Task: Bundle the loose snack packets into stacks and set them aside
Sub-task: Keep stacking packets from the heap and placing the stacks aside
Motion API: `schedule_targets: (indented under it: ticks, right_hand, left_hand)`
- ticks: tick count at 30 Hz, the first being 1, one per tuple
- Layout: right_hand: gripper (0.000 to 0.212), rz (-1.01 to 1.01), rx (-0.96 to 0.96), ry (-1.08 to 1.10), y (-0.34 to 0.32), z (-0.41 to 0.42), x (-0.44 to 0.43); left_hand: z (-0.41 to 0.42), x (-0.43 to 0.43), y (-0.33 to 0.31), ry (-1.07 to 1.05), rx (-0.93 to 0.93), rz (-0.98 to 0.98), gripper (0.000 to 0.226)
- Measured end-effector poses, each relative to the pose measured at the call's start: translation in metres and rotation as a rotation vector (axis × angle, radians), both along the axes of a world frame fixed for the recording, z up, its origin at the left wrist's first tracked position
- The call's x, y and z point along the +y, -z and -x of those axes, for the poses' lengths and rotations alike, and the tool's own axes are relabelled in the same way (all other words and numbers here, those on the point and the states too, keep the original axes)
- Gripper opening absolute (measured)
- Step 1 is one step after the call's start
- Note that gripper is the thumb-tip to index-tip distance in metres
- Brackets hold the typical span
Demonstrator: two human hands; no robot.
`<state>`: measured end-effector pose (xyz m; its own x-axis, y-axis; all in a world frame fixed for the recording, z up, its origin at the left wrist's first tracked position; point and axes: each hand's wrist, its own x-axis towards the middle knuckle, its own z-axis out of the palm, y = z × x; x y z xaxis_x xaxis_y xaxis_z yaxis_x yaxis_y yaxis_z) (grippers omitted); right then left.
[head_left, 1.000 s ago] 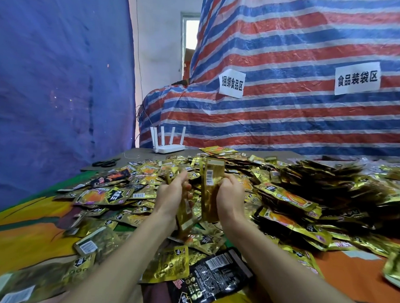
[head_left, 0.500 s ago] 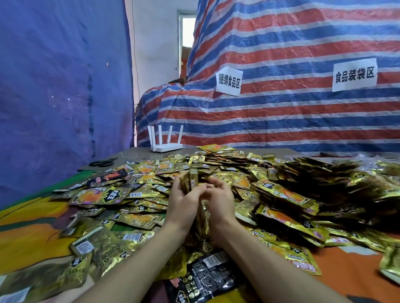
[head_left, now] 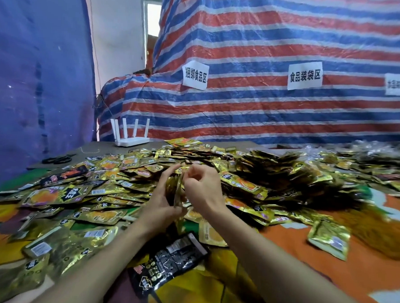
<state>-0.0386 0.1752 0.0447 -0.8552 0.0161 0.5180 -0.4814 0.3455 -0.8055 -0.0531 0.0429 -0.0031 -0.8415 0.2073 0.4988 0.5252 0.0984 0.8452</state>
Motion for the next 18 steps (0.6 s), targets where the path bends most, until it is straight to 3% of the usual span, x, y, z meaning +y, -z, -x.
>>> schedule_targets:
  ticks: [3, 7, 14, 18]
  right_hand:
    - [0.014, -0.277, -0.019, 0.049, 0.001, -0.014, 0.045]
    - [0.020, -0.509, -0.070, 0.280, -0.005, -0.026, 0.128]
    - [0.010, -1.000, -0.459, 0.690, -0.018, -0.039, 0.276]
    - [0.025, -1.104, -0.596, 0.602, -0.005, -0.048, 0.302]
  left_hand:
    - [-0.007, 0.004, -0.005, -0.012, 0.036, 0.062, 0.094]
    - [-0.011, 0.009, -0.007, 0.016, 0.061, 0.170, 0.098]
    - [-0.010, 0.009, -0.005, 0.009, 0.072, 0.196, 0.099]
    - [-0.007, 0.009, -0.004, 0.025, 0.059, 0.178, 0.098]
